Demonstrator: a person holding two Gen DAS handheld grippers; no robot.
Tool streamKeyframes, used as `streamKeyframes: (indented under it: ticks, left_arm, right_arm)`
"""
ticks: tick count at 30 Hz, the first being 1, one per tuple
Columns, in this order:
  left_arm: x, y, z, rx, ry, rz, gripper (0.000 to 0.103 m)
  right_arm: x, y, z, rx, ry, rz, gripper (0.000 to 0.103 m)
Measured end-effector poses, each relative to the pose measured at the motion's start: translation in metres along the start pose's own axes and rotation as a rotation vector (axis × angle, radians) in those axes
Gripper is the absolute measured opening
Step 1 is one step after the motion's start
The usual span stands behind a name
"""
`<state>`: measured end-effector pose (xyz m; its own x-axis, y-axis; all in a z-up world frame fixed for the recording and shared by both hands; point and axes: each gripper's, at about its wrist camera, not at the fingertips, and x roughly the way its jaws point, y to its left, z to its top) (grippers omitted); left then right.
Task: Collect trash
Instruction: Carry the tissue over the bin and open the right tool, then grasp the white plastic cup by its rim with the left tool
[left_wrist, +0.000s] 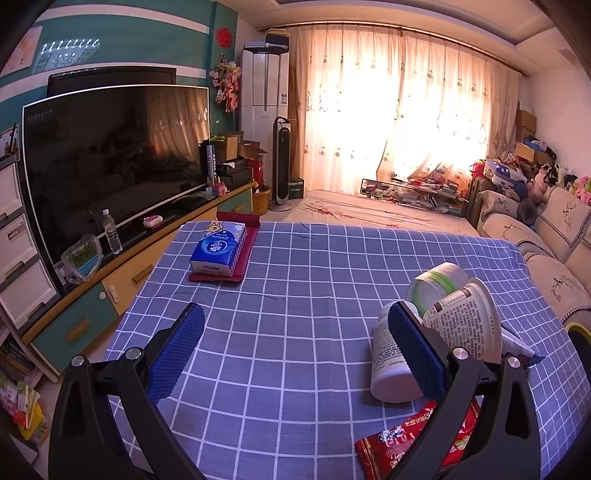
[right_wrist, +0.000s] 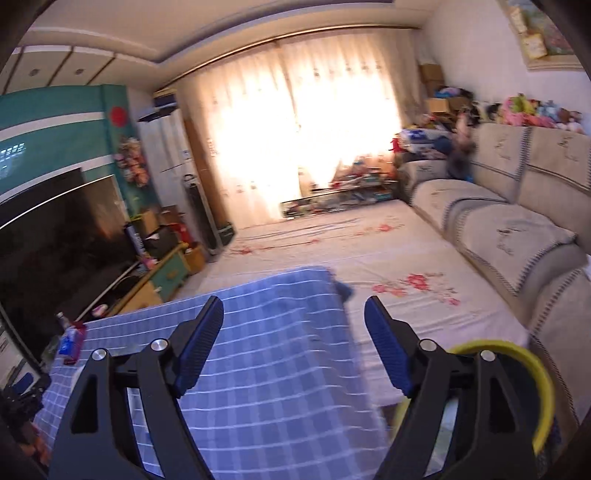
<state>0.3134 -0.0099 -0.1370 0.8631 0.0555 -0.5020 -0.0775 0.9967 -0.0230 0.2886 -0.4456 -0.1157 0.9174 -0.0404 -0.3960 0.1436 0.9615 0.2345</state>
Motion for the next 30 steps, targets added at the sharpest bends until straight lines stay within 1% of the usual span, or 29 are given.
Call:
streamKeyframes:
  ticks: [1, 3, 6, 7, 8, 11, 15, 18, 22, 25, 30]
  left_arm:
    - [0.001, -0.001, 0.0, 0.007, 0.001, 0.0, 0.098]
    - [0.001, -0.006, -0.002, 0.025, 0.005, -0.001, 0.098]
    - [0.0, -0.012, -0.003, 0.032, 0.011, -0.035, 0.098]
    - [-0.002, -0.014, -0.003, 0.03, 0.011, -0.058, 0.098]
    - [-0.003, -0.017, -0.003, 0.029, 0.012, -0.076, 0.098]
    - [-0.006, -0.035, -0.002, 0.061, 0.035, -0.111, 0.098]
    - [-0.008, -0.068, 0.003, 0.153, 0.051, -0.109, 0.098]
    - [-0.009, -0.091, 0.009, 0.181, 0.064, -0.124, 0.098]
    - [0.003, -0.117, 0.015, 0.221, 0.122, -0.105, 0.098]
    - [0.012, -0.132, 0.017, 0.264, 0.161, -0.075, 0.091]
    - [0.026, -0.144, 0.019, 0.315, 0.21, -0.033, 0.08]
  right_arm:
    - [0.006, 0.01, -0.004, -0.017, 0.008, 0.018, 0.074]
    - [0.017, 0.026, -0.016, -0.065, 0.048, 0.028, 0.074]
    - [0.034, 0.038, -0.036, -0.12, 0.118, 0.039, 0.075]
    - [0.038, 0.04, -0.04, -0.129, 0.141, 0.042, 0.075]
    - [0.038, 0.043, -0.041, -0.129, 0.147, 0.053, 0.074]
    - [0.029, 0.047, -0.041, -0.14, 0.114, 0.052, 0.077]
    - [0.023, 0.046, -0.038, -0.12, 0.105, 0.059, 0.079]
    - [0.024, 0.043, -0.038, -0.112, 0.115, 0.058, 0.08]
    - [0.027, 0.04, -0.04, -0.105, 0.135, 0.06, 0.08]
    - [0.03, 0.039, -0.042, -0.107, 0.147, 0.063, 0.081]
    - [0.031, 0.038, -0.042, -0.091, 0.15, 0.065, 0.081]
